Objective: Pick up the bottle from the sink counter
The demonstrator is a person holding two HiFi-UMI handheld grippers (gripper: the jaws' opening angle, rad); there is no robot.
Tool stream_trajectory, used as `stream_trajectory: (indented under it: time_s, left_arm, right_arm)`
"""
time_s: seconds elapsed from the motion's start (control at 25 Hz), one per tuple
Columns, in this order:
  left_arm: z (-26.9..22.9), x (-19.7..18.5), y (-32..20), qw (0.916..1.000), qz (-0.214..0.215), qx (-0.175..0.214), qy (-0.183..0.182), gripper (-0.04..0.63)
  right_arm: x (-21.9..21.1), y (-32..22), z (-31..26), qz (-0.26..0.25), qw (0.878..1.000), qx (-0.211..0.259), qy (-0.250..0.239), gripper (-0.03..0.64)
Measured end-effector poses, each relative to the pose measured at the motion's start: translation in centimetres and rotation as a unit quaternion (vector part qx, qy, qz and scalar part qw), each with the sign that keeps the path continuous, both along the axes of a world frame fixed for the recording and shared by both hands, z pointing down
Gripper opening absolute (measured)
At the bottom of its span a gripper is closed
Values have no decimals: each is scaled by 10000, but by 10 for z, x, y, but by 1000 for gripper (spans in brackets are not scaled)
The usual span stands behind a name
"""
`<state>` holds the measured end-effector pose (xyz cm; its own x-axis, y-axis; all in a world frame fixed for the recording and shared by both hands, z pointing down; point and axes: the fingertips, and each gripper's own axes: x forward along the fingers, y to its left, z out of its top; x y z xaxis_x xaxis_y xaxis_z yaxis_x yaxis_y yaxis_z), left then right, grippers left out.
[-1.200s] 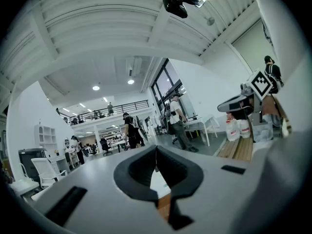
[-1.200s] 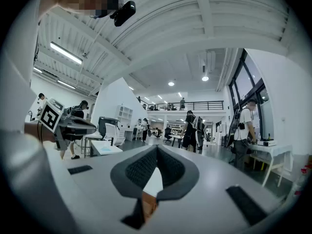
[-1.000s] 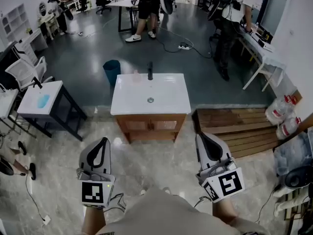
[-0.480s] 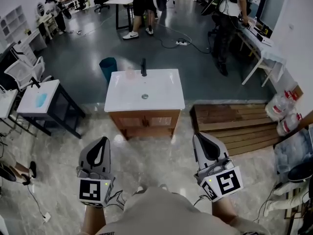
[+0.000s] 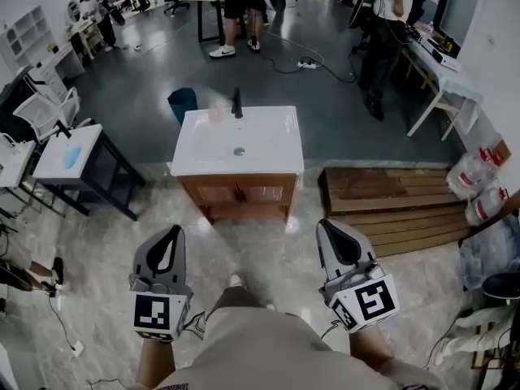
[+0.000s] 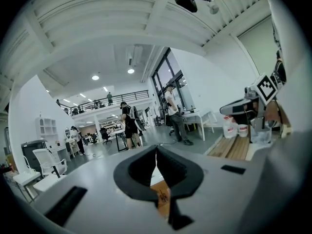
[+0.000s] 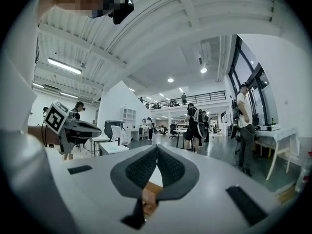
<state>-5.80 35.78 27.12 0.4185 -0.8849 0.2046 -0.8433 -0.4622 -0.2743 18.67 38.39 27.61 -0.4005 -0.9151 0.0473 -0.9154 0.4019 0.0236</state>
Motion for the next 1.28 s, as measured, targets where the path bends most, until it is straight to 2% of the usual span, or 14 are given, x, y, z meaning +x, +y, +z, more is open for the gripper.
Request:
stream_trajectory:
  time_s: [0.4, 0.52, 0.68, 0.8, 0.92, 1.08, 1.28]
  left_arm:
    - [6, 16, -1, 10000, 51, 16, -67, 6]
    - [7, 21, -8, 9998, 101, 139, -54, 7]
    - [19, 18, -20, 9998, 108, 120, -81, 6]
    - [30, 15, -34, 9996, 151, 25, -244, 7]
    - [37, 17, -54, 9997, 203, -19, -144, 6]
    - [39, 17, -83, 9993, 297, 62, -210, 6]
    - [49, 7, -127, 9995, 268, -83, -144, 7]
  right_arm:
    - [-2, -4, 3, -263, 9995, 155, 75, -3]
    - [-1, -10, 5, -299, 9992, 196, 177, -3]
    - [-7, -22, 13, -343, 9989, 184, 260, -3]
    - [-13, -32, 24, -371, 9990, 123, 214, -3]
    - [-18, -47, 30, -429, 9990, 55, 146, -3]
    - [-24, -75, 40, -414, 9986, -35, 318, -3]
    - [-38, -120, 47, -486, 9985, -141, 211, -3]
